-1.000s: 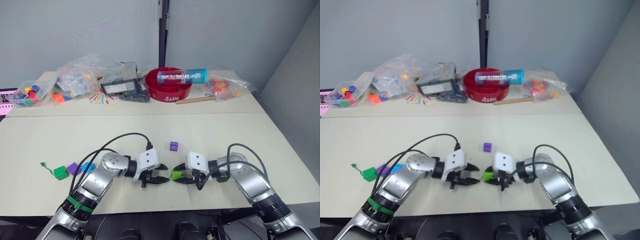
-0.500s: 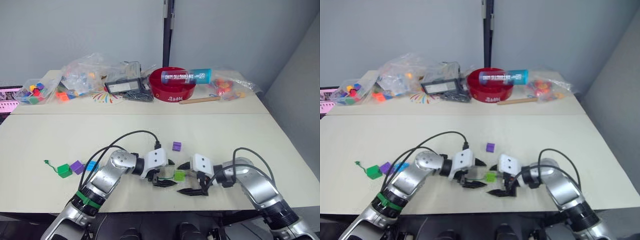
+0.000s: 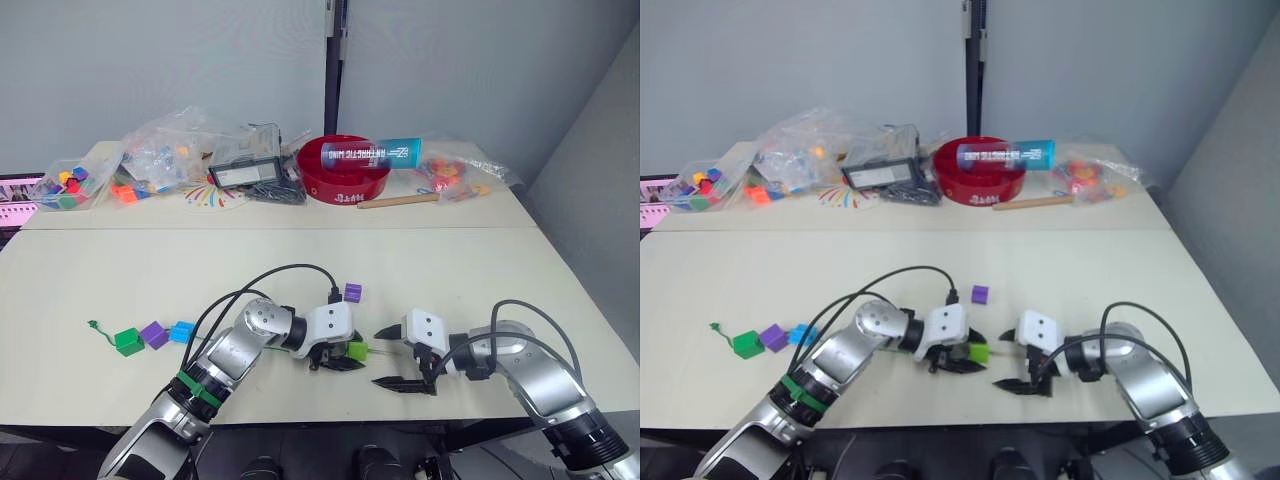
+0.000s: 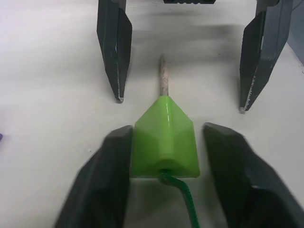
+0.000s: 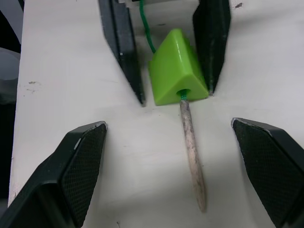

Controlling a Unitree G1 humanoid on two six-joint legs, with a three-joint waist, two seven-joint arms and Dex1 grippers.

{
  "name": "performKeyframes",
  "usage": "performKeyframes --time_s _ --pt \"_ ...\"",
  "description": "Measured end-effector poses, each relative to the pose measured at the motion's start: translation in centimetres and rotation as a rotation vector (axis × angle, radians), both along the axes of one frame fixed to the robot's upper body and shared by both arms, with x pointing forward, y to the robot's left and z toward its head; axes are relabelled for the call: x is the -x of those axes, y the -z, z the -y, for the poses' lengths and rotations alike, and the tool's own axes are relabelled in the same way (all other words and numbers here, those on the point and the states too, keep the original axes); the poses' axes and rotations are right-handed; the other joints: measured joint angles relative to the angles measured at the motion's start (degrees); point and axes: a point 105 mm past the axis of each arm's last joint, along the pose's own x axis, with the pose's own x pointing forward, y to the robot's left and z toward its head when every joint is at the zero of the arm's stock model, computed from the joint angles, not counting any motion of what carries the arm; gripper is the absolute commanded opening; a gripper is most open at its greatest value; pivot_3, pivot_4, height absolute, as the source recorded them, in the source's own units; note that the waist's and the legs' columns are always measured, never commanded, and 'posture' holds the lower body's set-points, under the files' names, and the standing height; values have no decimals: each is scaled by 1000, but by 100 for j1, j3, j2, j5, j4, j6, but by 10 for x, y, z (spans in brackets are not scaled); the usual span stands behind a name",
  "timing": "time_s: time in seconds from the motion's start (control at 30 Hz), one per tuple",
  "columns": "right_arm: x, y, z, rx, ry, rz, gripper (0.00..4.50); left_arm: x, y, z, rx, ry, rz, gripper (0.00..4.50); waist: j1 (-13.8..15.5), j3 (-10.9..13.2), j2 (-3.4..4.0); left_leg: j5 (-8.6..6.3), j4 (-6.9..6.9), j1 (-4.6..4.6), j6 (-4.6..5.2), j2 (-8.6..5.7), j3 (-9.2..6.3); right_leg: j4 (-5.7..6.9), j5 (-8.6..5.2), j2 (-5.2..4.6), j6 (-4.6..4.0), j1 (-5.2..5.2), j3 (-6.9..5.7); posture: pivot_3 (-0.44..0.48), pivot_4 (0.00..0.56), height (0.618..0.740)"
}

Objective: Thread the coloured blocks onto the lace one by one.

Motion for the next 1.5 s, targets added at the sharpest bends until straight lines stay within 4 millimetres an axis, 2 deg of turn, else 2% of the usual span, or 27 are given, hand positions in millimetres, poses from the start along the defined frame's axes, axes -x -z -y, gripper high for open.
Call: performKeyframes --time_s 0.23,0.37,0.7,1.07,1.13,1.23,1.33,1.4,1.5 --pt "-2 0 -2 5 -4 6 4500 0 0 -2 -10 4 4 1343 -13 0 0 0 0 2 0 1 0 1 0 1 0 0 0 0 150 740" --pt "-4 -1 -4 9 -7 12 3324 0 0 -3 -13 5 4 1343 -26 -1 0 0 0 3 0 1 0 2 0 2 0 1 0 0 150 740" --pt "-4 0 -3 16 -18 23 0 2 0 -4 -22 18 6 1343 -24 -1 0 0 0 4 0 1 0 1 0 1 0 3 0 0 150 740" --pt "-8 1 1 27 2 44 0 8 1 -21 -42 16 4 1343 -45 -3 0 0 -1 10 0 3 0 2 0 2 0 6 1 0 150 740" --pt "-9 0 0 27 -2 49 0 11 1 -33 -51 4 3 1343 -60 -3 0 0 -3 13 0 6 0 3 0 5 -1 6 1 0 150 740" --pt "-9 0 0 28 0 53 0 14 1 -67 -94 -32 7 1343 -96 -4 1 0 -11 28 0 10 2 5 0 8 -3 11 2 0 150 740" --pt "-9 1 1 31 3 50 0 16 -2 -109 -151 -78 23 1343 -147 -4 0 -1 -26 67 1 13 5 1 -6 9 -9 46 2 0 150 740" --pt "-8 3 1 38 -1 46 0 16 -3 -142 -200 -126 28 1343 -184 -4 0 -1 -55 105 1 15 11 -8 -39 8 22 91 2 0 150 740" --pt "-7 2 0 40 -9 44 0 16 -6 -186 -274 -187 29 1343 -204 -8 5 -1 -69 132 1 19 14 -3 -61 12 15 90 3 0 150 740"
